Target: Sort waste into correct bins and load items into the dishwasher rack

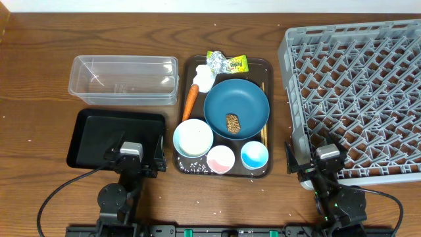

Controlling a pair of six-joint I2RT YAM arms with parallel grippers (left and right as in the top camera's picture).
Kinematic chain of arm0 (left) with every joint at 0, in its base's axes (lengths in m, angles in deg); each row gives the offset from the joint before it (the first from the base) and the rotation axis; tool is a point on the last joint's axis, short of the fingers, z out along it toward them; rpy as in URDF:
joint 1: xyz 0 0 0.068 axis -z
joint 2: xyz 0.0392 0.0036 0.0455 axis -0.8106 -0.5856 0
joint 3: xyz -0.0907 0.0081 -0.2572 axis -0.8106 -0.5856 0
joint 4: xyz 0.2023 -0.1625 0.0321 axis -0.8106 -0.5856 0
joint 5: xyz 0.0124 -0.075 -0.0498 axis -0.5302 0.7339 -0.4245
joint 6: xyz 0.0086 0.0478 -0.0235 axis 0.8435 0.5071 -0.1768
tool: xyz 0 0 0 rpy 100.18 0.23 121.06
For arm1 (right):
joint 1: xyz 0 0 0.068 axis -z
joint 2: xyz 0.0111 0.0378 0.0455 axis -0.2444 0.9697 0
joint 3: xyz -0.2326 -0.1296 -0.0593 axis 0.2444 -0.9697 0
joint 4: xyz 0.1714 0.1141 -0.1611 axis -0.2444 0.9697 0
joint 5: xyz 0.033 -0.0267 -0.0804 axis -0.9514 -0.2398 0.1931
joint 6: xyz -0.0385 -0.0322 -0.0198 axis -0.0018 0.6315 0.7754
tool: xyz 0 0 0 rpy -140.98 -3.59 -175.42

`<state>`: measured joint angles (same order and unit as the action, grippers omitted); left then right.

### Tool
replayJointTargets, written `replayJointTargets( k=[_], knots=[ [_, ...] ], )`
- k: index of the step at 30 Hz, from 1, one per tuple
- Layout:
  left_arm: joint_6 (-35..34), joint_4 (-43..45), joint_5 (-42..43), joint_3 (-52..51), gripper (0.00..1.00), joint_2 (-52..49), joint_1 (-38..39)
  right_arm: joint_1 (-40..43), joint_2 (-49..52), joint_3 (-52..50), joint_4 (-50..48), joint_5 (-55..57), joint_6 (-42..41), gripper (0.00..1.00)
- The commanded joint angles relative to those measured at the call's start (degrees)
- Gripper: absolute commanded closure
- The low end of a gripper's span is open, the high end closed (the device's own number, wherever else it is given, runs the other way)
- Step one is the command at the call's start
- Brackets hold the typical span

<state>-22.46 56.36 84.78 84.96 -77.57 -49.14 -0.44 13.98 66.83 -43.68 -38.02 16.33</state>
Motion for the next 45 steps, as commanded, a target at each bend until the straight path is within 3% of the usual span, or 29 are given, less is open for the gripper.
replayJointTargets(
  k=[1, 27, 32, 34, 37, 41, 45],
  knots=[
    [0.3, -1.1, 0.8, -1.3, 0.02, 0.4, -0.2, 0.7, -0.2, -0.1, 0.2, -0.2, 0.6, 0.01],
    [0.2, 0.2, 1.0, -1.3, 0.02, 0.4, -0.2, 0.7, -0.2, -0.1, -0.2, -4.5, 0.0, 0.01],
    [-5.1, 1.8, 10.3, -1.3, 0.02, 0.4, -0.2, 0.7, -0.2, 1.2, -1.7, -13.3, -7.3, 0.01],
    [-7.6, 7.7, 16.9, -1.0, 0.02, 0.4, -0.2, 0.7, -0.2, 3.3, -0.9, -13.8, -9.9, 0.01],
    [-11.0, 10.2, 18.8, 2.8, 0.02, 0.3, -0.2, 0.7, 0.5, 8.7, 2.4, -13.7, -10.2, 0.01],
    [-11.3, 6.8, 18.8, 11.8, 0.02, -2.4, -0.2, 0.7, 5.8, 19.5, 10.2, -12.7, -10.1, 0.01],
    [-11.3, -1.4, 18.8, 24.6, 0.02, -11.8, -0.2, 0.7, 17.4, 31.6, 19.8, -11.6, -10.2, 0.01]
  ],
)
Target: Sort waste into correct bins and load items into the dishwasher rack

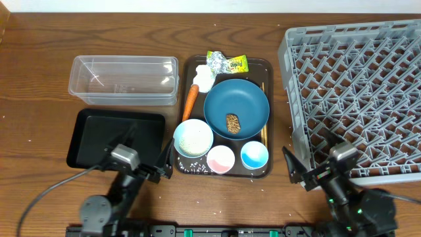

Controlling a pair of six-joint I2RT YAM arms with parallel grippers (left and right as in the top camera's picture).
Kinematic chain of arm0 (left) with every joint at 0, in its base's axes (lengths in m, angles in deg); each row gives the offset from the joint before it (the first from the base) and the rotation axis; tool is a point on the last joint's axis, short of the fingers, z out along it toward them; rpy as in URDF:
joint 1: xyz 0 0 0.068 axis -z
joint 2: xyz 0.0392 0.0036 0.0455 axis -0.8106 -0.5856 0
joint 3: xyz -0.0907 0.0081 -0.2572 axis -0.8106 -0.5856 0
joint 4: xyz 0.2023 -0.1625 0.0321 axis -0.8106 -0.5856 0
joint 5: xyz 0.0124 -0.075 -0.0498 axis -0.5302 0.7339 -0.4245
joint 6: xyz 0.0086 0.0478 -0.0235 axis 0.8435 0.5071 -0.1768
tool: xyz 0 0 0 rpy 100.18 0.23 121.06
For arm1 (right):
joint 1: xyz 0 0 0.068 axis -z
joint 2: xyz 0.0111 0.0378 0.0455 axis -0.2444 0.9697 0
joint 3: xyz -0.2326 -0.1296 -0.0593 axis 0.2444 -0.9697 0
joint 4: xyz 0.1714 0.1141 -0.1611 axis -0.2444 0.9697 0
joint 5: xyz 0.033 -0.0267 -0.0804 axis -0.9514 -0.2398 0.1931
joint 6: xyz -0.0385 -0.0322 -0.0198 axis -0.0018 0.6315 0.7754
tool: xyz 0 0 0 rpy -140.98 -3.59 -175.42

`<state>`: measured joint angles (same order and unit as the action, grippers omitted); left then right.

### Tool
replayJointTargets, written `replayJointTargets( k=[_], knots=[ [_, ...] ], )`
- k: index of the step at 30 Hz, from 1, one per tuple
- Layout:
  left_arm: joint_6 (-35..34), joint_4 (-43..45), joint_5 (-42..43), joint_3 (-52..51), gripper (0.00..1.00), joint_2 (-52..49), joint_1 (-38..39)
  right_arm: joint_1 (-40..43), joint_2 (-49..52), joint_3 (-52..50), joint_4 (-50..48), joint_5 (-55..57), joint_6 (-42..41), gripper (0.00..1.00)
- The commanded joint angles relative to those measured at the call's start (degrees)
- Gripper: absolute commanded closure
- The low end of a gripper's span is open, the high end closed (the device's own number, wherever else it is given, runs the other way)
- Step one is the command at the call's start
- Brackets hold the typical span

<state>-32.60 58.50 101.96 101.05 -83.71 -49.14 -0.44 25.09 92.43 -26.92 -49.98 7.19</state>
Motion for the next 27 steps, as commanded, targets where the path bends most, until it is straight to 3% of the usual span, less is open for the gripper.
replayJointTargets(
  k=[1, 7, 10, 13, 19, 22, 27],
  knots=[
    [-1.2, -6.5, 1.7, 12.1, 0.02, -9.0, -0.2, 0.7, 9.8, 9.2, 5.5, 0.3, -1.0, 0.01],
    [-1.2, -30.9, 4.7, 35.3, 0.02, -31.2, -0.2, 0.7, 31.5, 27.7, 19.2, 0.3, -1.0, 0.01],
    [-1.2, -42.4, 6.4, 44.4, 0.02, -41.5, -0.2, 0.7, 40.5, 34.1, 21.1, -2.1, -1.0, 0.01],
    [-1.2, -47.0, 7.0, 47.4, 0.02, -47.5, -0.2, 0.7, 45.5, 36.0, 21.0, -5.6, -1.1, 0.01],
    [-0.9, -48.1, 25.3, 47.4, 0.02, -56.0, 0.9, 0.7, 51.5, 36.2, 22.1, -8.8, -3.8, 0.01],
    [4.7, -51.2, 21.6, 47.4, 0.02, -59.4, 5.1, 0.7, 53.0, 36.2, 23.5, -5.9, -6.6, 0.01],
    [5.1, -56.9, 4.2, 47.3, 0.02, -63.8, 15.0, 3.1, 52.6, 36.2, 30.5, 10.6, -20.7, 0.01]
  ],
)
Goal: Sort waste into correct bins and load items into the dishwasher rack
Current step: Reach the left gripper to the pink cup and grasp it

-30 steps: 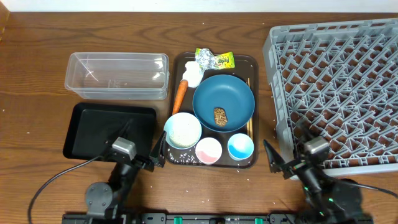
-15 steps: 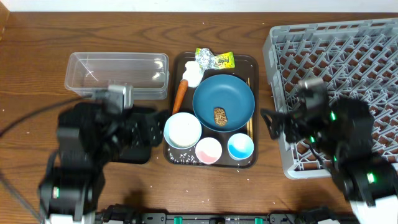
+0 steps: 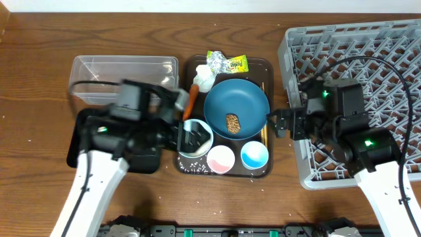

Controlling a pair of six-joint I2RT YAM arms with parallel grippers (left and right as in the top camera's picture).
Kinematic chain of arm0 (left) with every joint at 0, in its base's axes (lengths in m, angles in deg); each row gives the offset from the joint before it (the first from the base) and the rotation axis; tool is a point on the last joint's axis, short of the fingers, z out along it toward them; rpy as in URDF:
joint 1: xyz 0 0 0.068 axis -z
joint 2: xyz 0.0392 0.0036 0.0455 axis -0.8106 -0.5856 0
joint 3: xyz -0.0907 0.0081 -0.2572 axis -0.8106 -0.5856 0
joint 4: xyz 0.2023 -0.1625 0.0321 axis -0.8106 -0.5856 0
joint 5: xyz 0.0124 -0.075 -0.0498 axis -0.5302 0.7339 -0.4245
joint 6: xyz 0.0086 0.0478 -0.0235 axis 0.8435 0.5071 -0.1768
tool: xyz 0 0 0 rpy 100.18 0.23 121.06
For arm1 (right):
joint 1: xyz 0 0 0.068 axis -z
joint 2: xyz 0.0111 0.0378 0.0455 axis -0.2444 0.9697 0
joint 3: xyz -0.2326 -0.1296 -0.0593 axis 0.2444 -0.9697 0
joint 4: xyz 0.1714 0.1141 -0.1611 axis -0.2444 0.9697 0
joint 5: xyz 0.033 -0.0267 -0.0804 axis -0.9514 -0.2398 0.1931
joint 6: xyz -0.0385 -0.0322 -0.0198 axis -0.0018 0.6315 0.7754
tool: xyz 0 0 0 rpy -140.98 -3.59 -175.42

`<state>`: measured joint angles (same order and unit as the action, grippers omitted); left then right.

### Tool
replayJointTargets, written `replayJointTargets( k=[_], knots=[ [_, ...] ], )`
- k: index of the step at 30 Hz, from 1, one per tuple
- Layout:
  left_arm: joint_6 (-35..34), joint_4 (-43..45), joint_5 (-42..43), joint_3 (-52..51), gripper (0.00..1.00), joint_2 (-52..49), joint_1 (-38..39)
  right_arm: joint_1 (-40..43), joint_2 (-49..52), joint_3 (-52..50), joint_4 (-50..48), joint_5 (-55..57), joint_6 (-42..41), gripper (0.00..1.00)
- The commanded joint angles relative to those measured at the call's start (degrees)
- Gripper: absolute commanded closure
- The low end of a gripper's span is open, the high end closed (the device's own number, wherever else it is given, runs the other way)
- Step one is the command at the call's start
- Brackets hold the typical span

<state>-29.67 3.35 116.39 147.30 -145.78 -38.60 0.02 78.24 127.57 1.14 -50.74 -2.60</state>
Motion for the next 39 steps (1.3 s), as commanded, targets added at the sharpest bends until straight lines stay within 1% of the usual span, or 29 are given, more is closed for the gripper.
replayJointTargets(
  k=[1, 3, 5, 6, 7, 9, 10, 12, 13, 15, 16, 21, 22, 23, 26, 27, 29, 30, 31, 35, 39],
  knots=[
    [2.2, -2.4, -13.3, 0.9, 0.02, -2.4, 6.2, 3.6, -0.7, 1.0, 3.8, 13.5, -12.2, 0.01],
    [2.2, -2.8, -17.0, 0.6, 0.02, -3.8, 9.4, 5.9, -1.1, 1.0, 5.6, 14.4, -12.9, 0.01],
    [2.2, -2.5, -17.5, 0.1, 0.01, -5.3, 12.4, 8.2, -1.5, 1.0, 6.7, 13.5, -12.9, 0.01],
    [2.2, -2.4, -17.8, 0.0, 0.03, -6.2, 13.7, 9.1, -1.6, 1.0, 7.1, 12.9, -12.9, 0.01],
    [2.2, -2.5, -18.6, 0.0, 0.07, -7.2, 15.0, 10.1, -1.7, 1.0, 7.4, 12.6, -12.9, 0.01],
    [2.1, -2.4, -21.4, 0.0, 0.09, -9.6, 17.4, 11.5, -1.9, 1.0, 7.8, 12.3, -12.9, 0.01],
    [1.9, -2.0, -23.0, 0.0, 0.15, -10.9, 18.3, 12.0, -1.9, 1.0, 7.9, 12.2, -12.9, 0.01],
    [0.8, -0.9, -25.1, 0.0, 0.17, -13.8, 19.8, 12.5, -1.9, 1.0, 8.0, 11.7, -12.6, 0.01],
    [0.6, -0.1, -25.2, 0.0, 0.19, -15.3, 20.3, 12.6, -1.9, 1.0, 8.0, 11.4, -12.3, 0.01],
    [-0.3, 1.1, -25.3, 0.0, 0.32, -18.4, 21.2, 12.6, -1.9, 1.0, 8.0, 11.4, -11.8, 0.01],
    [-0.5, 1.3, -25.2, 0.0, 0.35, -19.6, 21.4, 12.6, -1.9, 1.0, 8.0, 11.4, -11.8, 0.01],
    [-0.6, 3.5, -25.3, 0.0, 0.42, -24.5, 21.8, 12.6, -1.9, 1.0, 7.9, 11.4, -11.3, 0.01],
    [-0.6, 4.2, -25.3, 0.0, 0.44, -25.1, 21.8, 12.6, -1.9, 1.0, 7.8, 11.4, -11.3, 0.01],
    [-0.6, 4.8, -25.3, 0.0, 0.49, -25.7, 21.8, 12.6, -1.9, 1.0, 7.8, 11.4, -11.3, 0.01],
    [-0.6, 6.2, -25.3, 0.0, 0.68, -26.8, 21.8, 12.6, -1.9, 1.0, 7.8, 11.4, -11.3, 0.01],
    [-0.6, 6.4, -25.3, 0.0, 0.71, -26.9, 21.8, 12.6, -1.9, 1.0, 7.8, 11.4, -11.3, 0.01],
    [-0.6, 6.6, -25.3, 0.0, 0.81, -26.9, 21.8, 12.6, -1.9, 1.0, 7.8, 11.4, -11.2, 0.01],
    [-0.7, 6.4, -25.1, 0.0, 0.92, -26.9, 21.8, 12.6, -1.9, 1.0, 7.8, 11.5, -10.8, 0.01],
    [-0.7, 6.0, -24.5, 0.1, 0.94, -26.7, 21.8, 12.6, -1.9, 1.0, 7.8, 11.4, -10.4, 0.01],
    [-0.9, 3.7, -23.1, 1.5, 0.94, -25.1, 21.8, 12.6, -1.9, 1.0, 7.8, 11.5, -9.8, 0.01],
    [-1.3, -0.6, -23.2, 4.9, 0.94, -21.2, 21.7, 12.6, -1.9, 1.0, 7.5, 11.5, -9.9, 0.01]
  ],
)
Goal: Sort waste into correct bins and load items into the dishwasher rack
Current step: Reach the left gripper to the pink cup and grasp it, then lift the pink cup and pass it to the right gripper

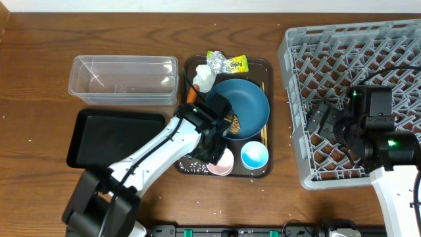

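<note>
A brown serving tray [266, 172] holds a blue plate [248, 99] with a brown food piece [234, 124], a pink bowl [223, 163], a small blue bowl [254, 155], a white crumpled napkin [204, 79], a snack wrapper [227, 63] and chopsticks [264, 133]. My left arm reaches across the tray. The left gripper [222, 117] hovers at the plate's left edge, beside the food piece, its jaws unclear. That arm hides the white bowl and most of the carrot [190, 96]. My right gripper [317, 120] hangs over the grey dishwasher rack [348, 59], and its jaws are not readable.
A clear plastic bin [125, 79] stands at the back left. In front of it lies a black tray bin [115, 137]. The rack fills the right side of the table, close to the serving tray's right edge.
My left gripper has moved from over the white bowl to the blue plate's left edge. The right gripper has moved from the plate's right rim back over the rack. Nothing on the tray has shifted.
Both arms were folded at the table's front edge for the two oldest moments. Then the left gripper was over the white bowl and the right one at the plate's right rim. Now the left is at the plate and the right is over the rack.
</note>
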Controlling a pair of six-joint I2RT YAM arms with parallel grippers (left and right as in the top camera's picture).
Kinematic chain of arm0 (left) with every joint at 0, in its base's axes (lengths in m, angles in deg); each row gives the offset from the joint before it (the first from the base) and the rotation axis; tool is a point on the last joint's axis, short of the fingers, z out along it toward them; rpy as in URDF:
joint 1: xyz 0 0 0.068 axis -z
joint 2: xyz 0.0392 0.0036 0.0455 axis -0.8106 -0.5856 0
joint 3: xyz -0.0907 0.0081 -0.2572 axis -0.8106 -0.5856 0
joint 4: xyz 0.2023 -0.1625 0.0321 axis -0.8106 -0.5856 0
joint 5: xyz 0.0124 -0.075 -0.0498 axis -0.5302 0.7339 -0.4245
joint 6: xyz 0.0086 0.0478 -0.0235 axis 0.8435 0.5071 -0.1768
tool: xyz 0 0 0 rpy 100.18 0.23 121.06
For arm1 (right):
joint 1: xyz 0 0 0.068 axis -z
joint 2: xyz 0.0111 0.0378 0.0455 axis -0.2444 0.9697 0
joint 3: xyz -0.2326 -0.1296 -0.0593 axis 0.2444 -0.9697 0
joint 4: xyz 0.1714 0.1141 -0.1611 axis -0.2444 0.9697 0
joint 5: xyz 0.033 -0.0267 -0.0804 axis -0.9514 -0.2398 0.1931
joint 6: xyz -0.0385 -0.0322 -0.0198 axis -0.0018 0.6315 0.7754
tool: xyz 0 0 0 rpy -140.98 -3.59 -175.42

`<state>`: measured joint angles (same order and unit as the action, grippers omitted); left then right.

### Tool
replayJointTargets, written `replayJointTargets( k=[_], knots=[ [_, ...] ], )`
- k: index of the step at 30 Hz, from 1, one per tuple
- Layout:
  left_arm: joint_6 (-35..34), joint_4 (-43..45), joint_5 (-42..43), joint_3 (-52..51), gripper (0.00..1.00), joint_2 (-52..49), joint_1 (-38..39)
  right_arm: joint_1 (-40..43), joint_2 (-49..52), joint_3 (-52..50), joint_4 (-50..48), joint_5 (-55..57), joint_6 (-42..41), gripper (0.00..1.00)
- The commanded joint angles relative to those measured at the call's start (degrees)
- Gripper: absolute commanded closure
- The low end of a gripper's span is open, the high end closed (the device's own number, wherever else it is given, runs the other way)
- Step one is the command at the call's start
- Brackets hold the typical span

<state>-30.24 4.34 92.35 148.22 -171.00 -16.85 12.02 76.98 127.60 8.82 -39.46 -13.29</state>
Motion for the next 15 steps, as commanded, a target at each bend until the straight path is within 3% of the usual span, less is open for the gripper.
replayJointTargets(
  k=[1, 6, 11, 15],
  knots=[
    [-0.7, -2.9, 0.7, 5.1, 0.94, 5.3, 0.0, 0.6, -0.6, 1.0, -0.3, 0.2, 0.8, 0.01],
    [-0.7, -6.8, -2.2, 9.3, 0.94, 11.9, -2.1, 0.6, -0.6, 1.0, -0.5, 0.1, 0.8, 0.01],
    [-0.9, -5.3, -1.4, 10.3, 0.94, 18.0, -8.0, 0.6, -0.6, 1.0, -0.5, -1.1, 0.9, 0.01],
    [-0.9, -0.2, 11.4, 10.3, 0.94, 20.1, -13.7, 0.6, -0.6, 1.0, -2.3, -10.5, 6.1, 0.03]
  ],
)
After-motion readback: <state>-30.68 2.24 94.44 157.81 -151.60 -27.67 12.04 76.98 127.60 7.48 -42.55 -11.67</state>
